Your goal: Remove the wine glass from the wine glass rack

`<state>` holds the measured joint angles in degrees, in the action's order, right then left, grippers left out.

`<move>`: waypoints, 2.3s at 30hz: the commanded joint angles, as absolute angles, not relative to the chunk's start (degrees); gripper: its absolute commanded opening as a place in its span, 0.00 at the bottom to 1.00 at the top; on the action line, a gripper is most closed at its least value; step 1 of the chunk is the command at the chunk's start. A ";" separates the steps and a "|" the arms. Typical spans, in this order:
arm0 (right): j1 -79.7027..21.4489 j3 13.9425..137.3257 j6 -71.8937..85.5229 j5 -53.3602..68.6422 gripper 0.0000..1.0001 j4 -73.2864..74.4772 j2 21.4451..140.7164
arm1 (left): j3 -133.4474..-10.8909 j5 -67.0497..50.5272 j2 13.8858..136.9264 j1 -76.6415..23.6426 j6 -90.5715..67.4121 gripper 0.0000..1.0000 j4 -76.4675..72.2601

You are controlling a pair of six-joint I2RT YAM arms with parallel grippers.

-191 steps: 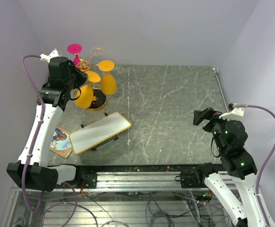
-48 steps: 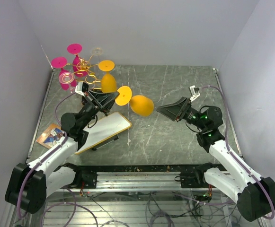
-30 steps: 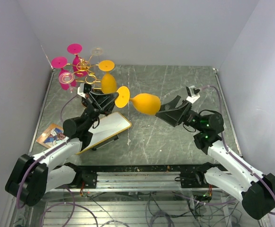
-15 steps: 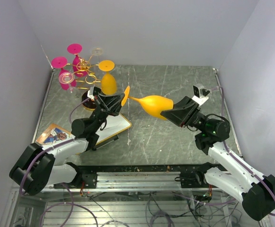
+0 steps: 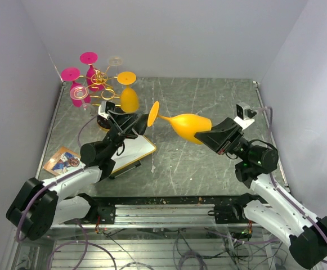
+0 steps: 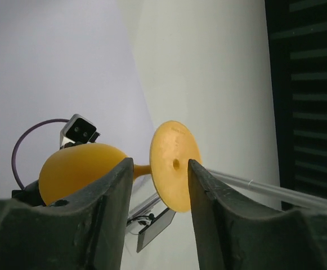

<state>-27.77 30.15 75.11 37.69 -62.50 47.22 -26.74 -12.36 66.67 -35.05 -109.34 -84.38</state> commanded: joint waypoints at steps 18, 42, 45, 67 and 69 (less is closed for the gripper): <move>-28.04 52.08 66.11 -17.19 0.00 21.72 35.66 | -31.46 -13.35 48.17 -35.08 -87.17 0.86 -43.85; -22.41 86.20 81.04 -37.72 0.00 68.57 66.86 | -44.93 -7.99 39.90 -35.13 -68.89 0.88 -9.43; -16.85 88.99 77.13 -32.64 0.00 67.26 71.53 | -46.00 -7.76 39.84 -35.16 -67.95 0.88 -7.69; 8.65 119.72 68.27 -7.93 0.00 75.43 113.96 | -54.59 0.25 35.08 -35.11 -57.48 0.91 12.93; 8.85 122.83 68.44 -8.73 0.00 75.97 116.82 | -54.68 0.37 35.00 -35.14 -57.31 0.91 13.24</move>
